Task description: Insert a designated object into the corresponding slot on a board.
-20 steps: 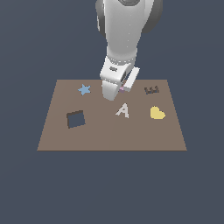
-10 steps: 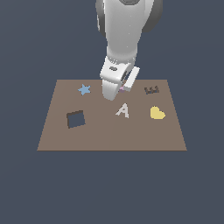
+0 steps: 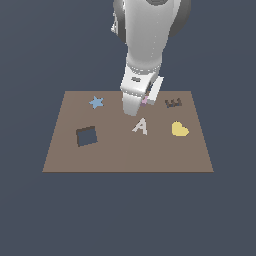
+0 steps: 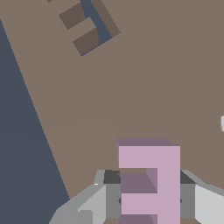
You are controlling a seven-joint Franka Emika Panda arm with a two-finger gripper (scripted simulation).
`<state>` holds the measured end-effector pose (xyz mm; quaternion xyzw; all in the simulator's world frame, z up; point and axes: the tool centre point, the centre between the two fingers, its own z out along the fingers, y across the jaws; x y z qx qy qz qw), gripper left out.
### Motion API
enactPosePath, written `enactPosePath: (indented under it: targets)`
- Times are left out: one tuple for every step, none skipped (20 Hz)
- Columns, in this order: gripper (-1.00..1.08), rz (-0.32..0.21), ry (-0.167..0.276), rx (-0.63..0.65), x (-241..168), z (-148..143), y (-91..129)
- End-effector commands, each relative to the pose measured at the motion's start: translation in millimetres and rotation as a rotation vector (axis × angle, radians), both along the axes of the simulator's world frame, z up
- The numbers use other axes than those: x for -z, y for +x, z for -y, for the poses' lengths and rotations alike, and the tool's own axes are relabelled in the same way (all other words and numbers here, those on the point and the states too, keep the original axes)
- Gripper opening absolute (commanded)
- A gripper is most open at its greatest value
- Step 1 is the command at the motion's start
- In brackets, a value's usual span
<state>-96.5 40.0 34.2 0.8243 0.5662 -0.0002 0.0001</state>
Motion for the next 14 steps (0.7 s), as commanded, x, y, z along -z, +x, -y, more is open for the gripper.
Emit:
enactPosePath:
  targets:
    - [-1.00, 0.001, 0.000, -0.054, -1, -13, 4]
    - [-1.00, 0.001, 0.000, -0.083, -1, -19, 6]
    - [-1.00, 0.001, 0.000, -0.116, -2, -27, 7]
    - [-1.00, 0.001, 0.000, -0.152, -2, -36, 9]
    - [-1.00, 0.001, 0.000, -0.191, -2, -45, 10]
    - [-1.00, 0.001, 0.000, -0.234, -3, -55, 11]
    - [-1.00, 0.001, 0.000, -0.277, -3, -65, 12]
    - [-1.00, 0.001, 0.000, -0.318, -4, -75, 12]
    - [-1.00, 0.002, 0.000, -0.355, -4, -84, 12]
    - [-1.00, 0.002, 0.000, -0.389, -5, -92, 11]
    - [-1.00, 0.002, 0.000, -0.420, -5, -99, 11]
    - [-1.00, 0.002, 0.000, -0.448, -5, -106, 10]
    - [-1.00, 0.002, 0.000, -0.472, -5, -112, 8]
    - [-1.00, 0.002, 0.000, -0.493, -6, -117, 7]
